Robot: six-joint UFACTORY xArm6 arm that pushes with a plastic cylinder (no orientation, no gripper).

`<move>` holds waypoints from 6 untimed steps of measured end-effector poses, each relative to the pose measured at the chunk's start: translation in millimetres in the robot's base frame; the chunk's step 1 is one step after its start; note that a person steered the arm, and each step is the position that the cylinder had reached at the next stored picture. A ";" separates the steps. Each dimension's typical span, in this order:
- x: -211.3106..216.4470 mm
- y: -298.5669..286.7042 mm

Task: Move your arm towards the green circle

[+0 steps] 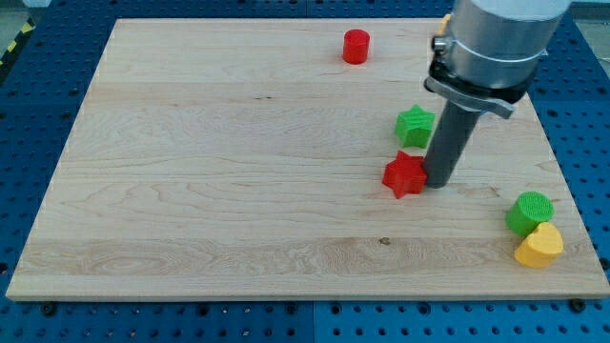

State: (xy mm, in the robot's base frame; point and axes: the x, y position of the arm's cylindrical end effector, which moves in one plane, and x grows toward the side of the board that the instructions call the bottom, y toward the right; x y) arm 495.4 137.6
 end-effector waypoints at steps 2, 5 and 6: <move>-0.5 64.6; 61.2 171.1; 61.2 171.1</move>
